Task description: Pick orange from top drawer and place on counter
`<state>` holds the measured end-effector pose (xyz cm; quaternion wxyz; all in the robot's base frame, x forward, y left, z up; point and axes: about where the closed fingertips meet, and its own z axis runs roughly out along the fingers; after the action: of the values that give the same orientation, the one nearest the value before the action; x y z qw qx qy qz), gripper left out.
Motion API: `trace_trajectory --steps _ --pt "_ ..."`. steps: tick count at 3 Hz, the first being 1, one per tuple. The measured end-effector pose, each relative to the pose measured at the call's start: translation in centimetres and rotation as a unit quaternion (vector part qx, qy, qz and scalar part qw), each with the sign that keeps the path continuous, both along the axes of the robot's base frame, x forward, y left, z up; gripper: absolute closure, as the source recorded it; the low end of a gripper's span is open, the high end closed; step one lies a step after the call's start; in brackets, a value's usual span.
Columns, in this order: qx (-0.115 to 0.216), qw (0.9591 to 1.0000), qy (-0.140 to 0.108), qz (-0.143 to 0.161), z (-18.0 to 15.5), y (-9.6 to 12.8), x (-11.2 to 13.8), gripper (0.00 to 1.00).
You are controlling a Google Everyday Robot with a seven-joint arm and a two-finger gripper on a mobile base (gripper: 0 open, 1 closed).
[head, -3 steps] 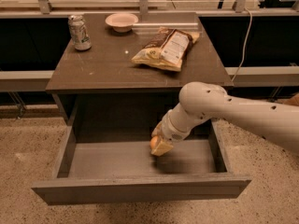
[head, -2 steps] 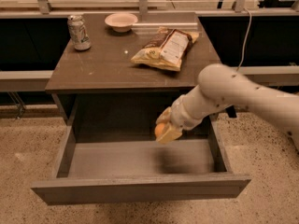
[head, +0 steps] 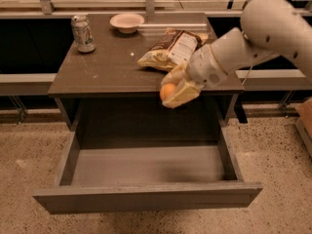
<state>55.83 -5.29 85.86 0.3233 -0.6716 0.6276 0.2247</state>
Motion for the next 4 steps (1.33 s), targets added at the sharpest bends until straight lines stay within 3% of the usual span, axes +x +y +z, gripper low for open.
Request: trace_trajectory --steps 1,2,3,4 --pt "0.051 0.9984 -0.023 0.008 9.2 3.8 3.6 1.0" --pt "0.103 0.9945 -0.022 -0.002 15.0 9.8 6.0 1.0" --pt "0.126 0.9919 -0.006 -0.007 17.0 13.9 6.9 1.0" --pt "0.109 0.9921 0.05 -0.037 12.7 16.8 8.9 1.0"
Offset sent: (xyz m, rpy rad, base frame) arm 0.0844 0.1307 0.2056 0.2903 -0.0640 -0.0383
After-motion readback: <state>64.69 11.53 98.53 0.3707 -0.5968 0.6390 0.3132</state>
